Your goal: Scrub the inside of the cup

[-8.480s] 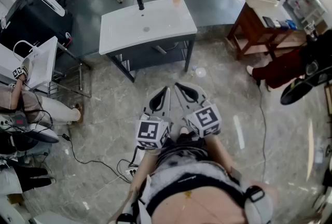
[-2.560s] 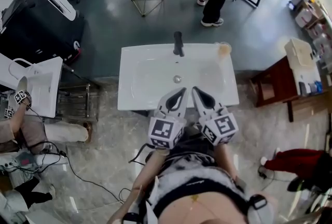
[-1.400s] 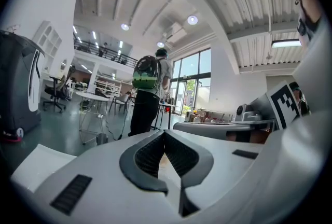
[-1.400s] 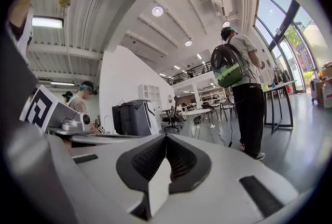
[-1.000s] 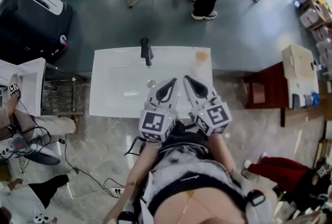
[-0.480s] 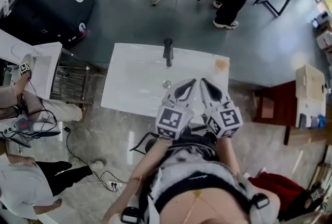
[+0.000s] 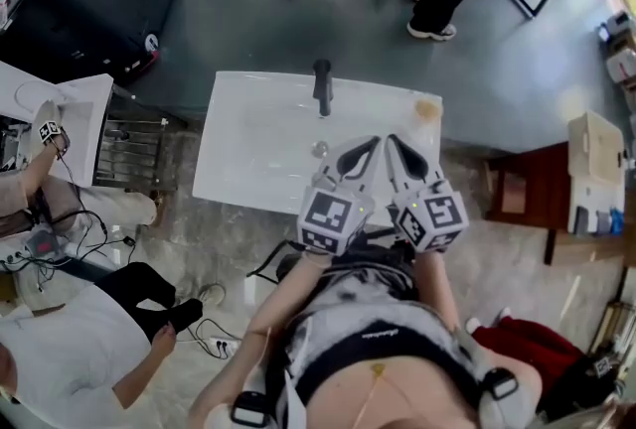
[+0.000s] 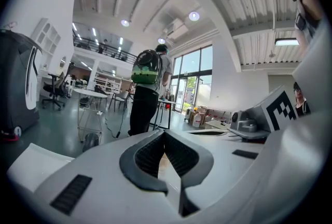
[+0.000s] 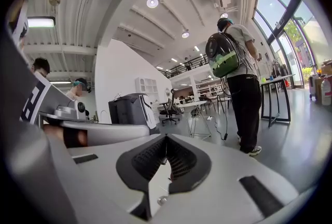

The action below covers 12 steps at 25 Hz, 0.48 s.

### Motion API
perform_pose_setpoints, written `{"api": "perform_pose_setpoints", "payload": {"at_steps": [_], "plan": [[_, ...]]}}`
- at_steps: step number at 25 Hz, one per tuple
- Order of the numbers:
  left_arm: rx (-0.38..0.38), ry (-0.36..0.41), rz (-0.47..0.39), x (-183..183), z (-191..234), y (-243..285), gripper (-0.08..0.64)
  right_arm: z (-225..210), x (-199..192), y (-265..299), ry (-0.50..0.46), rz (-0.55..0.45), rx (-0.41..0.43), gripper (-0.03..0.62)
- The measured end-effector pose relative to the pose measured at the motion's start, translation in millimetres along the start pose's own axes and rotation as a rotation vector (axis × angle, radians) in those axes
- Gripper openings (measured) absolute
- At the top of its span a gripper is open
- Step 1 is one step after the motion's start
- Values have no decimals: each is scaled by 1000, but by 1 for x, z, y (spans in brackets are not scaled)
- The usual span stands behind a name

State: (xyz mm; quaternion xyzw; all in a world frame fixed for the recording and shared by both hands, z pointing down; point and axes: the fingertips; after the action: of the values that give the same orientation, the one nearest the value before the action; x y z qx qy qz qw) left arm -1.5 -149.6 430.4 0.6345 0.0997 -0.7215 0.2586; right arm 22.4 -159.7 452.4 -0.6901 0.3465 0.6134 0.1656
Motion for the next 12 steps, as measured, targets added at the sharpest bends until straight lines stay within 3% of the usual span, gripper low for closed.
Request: {"api": "perform_pose_setpoints", "payload": {"at_steps": [12], "plan": [[-35, 6, 49, -12, 4, 12, 2, -24, -14, 1, 22, 17, -65, 3]]}}
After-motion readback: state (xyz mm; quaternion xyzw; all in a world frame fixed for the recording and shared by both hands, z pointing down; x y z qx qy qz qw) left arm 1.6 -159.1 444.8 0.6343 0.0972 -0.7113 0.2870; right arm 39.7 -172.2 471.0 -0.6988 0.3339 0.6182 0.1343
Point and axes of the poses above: the fingertips, and each gripper's own axes: y forward along the fingers, z to its left, x out of its top, and after that the axes turned 2 degrees about x, right-handed
